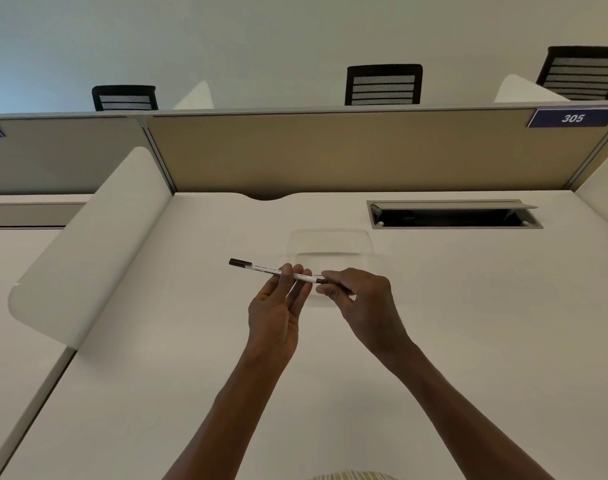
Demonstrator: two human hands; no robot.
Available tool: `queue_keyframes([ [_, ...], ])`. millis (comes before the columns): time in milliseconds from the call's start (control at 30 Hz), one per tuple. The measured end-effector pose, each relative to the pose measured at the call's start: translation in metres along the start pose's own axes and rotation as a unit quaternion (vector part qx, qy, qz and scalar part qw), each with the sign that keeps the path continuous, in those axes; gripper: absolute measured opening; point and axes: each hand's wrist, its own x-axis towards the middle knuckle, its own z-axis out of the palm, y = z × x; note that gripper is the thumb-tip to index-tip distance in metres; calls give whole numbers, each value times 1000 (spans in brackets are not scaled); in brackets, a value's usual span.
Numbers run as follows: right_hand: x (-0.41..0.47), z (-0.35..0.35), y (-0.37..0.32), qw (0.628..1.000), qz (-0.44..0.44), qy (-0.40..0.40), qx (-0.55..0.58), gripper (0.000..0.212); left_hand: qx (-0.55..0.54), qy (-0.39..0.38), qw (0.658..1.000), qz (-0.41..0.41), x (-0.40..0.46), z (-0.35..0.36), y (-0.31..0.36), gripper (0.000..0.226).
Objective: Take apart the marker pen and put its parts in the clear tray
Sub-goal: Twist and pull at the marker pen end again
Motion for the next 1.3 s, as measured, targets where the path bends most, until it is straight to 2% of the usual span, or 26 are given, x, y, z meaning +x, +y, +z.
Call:
queue_keyframes([
  [100,2,0,0,999,-32,-10,-24,16,12,-5,1000,8,-2,4,1,16],
  [200,3,3,2,992,-73,-32,-94,12,14,-10,1000,20,-3,7,1,17],
  [333,6,6,1,986,-83,-31,-143,21,17,-27,999,33,-4,12,1,13],
  [433,10,9,-3,995,-34,-29,-86,31,20,-37,998,41,-2,13,3,13],
  [567,18,10,-8,993,92,-55,55,28,37,-47,997,48,2,9,9,13],
  [667,20,12,-10,985,129,-83,75,28,40,-43,997,54,5,8,14,14],
  [767,24,10,-10,988,100,-102,60,26,37,-41,997,60,6,9,16,22],
  [867,26,5,-9,993,30,-111,-13,23,32,-30,997,57,8,10,17,15],
  [1067,26,6,-2,982,-87,-75,-149,29,16,-25,998,46,9,12,15,22],
  [1133,25,7,0,979,-99,-60,-167,32,13,-32,998,47,7,13,15,30],
  [1200,23,9,2,980,-100,-49,-167,32,15,-37,998,49,7,13,15,26],
  [1300,22,13,-5,996,-23,-41,-80,37,19,-48,998,44,6,13,17,15],
])
